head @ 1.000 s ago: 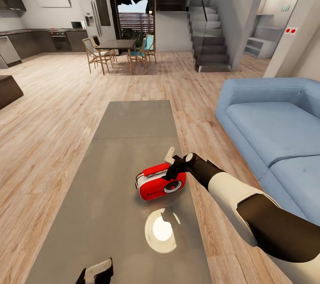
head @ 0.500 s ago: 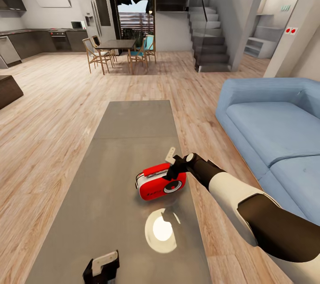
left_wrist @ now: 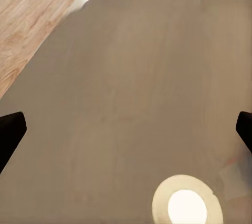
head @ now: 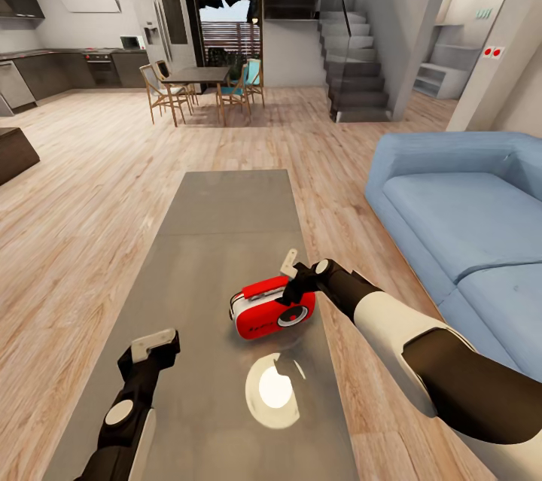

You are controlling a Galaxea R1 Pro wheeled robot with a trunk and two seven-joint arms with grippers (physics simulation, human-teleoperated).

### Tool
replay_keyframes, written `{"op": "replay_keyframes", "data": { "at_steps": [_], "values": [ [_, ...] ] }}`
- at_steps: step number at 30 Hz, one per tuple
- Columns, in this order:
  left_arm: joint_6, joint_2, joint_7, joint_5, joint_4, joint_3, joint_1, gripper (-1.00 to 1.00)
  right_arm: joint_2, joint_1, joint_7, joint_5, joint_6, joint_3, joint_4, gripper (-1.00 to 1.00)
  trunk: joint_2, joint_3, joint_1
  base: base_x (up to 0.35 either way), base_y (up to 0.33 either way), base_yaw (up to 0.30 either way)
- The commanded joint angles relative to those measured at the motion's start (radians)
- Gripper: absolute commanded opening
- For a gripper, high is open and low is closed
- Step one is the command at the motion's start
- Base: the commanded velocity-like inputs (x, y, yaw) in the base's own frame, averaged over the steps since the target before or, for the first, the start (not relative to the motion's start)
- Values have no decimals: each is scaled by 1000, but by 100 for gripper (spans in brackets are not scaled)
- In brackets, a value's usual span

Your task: Turn on the radio receiver that's on the table in the living room.

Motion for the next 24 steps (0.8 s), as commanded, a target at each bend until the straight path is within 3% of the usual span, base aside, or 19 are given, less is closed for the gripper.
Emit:
{"op": "replay_keyframes", "data": {
  "at_steps": [1,24],
  "values": [
    [0,0,0,0,0,0,0,100,0,0,0,0,0,0,0,100,0,0,0,0,0,0],
    [2,-2,3,-1,6,2,0,100,-4,0,0,2,0,0,-1,100,0,0,0,0,0,0]
  ]
}}
